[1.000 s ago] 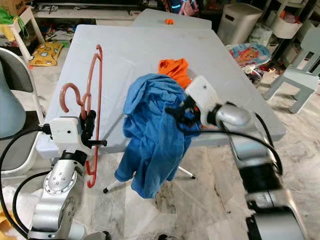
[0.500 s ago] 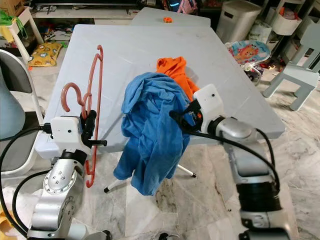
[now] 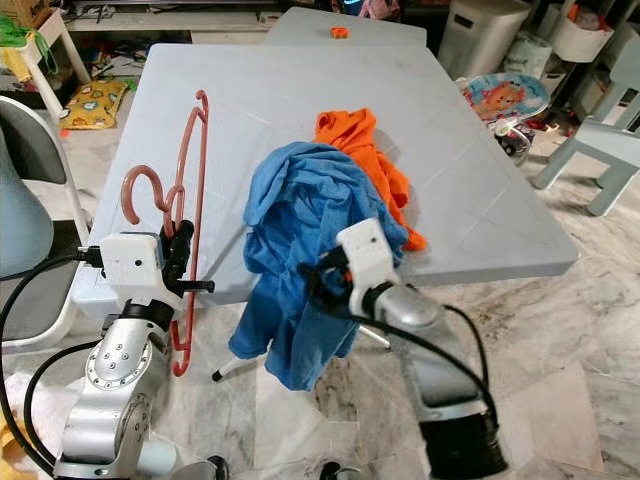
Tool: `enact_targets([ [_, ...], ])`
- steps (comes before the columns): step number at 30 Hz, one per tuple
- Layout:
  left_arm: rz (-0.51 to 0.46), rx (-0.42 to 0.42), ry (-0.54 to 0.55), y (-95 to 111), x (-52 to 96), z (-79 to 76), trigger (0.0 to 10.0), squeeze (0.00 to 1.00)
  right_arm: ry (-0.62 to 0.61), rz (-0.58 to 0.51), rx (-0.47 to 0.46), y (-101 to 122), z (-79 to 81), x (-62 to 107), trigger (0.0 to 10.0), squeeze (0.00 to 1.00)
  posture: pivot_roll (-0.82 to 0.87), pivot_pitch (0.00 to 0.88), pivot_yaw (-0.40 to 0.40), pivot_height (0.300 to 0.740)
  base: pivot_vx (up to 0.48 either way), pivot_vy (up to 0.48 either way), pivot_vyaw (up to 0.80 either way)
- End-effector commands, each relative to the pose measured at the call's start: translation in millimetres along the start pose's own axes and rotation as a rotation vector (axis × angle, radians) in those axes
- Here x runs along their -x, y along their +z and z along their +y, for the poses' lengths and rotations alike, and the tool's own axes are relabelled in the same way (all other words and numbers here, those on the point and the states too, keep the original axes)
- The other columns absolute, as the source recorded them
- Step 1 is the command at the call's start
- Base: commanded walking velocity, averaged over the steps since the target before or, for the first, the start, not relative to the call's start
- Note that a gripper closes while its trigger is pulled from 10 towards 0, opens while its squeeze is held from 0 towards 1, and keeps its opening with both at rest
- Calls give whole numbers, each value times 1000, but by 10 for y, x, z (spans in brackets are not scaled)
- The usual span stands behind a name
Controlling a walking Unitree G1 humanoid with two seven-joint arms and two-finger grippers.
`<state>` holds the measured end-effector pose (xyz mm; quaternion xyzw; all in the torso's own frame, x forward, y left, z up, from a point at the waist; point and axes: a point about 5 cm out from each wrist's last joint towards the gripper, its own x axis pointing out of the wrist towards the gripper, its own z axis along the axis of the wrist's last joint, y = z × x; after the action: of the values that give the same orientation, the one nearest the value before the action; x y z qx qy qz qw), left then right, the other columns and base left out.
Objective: Hang hanger
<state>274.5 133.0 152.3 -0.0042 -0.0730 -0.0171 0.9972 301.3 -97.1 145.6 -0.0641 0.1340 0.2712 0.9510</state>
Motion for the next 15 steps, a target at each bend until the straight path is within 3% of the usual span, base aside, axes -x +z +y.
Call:
enact_targets([
  [1,114,-7,-2,-207,49,-8,10000,0,6,11,-2,-47,83,-47,0,0,106,183,-80,740,0,0,0],
  [6,112,-12,13,-193,58,22,10000,0,-34,-19,12,7,91,-134,0,0,118,186,-85,740,0,0,0],
  [15,119,-19,20,-197,80,34,10000,0,-166,-87,28,145,-83,-262,0,0,125,192,-87,740,0,0,0],
])
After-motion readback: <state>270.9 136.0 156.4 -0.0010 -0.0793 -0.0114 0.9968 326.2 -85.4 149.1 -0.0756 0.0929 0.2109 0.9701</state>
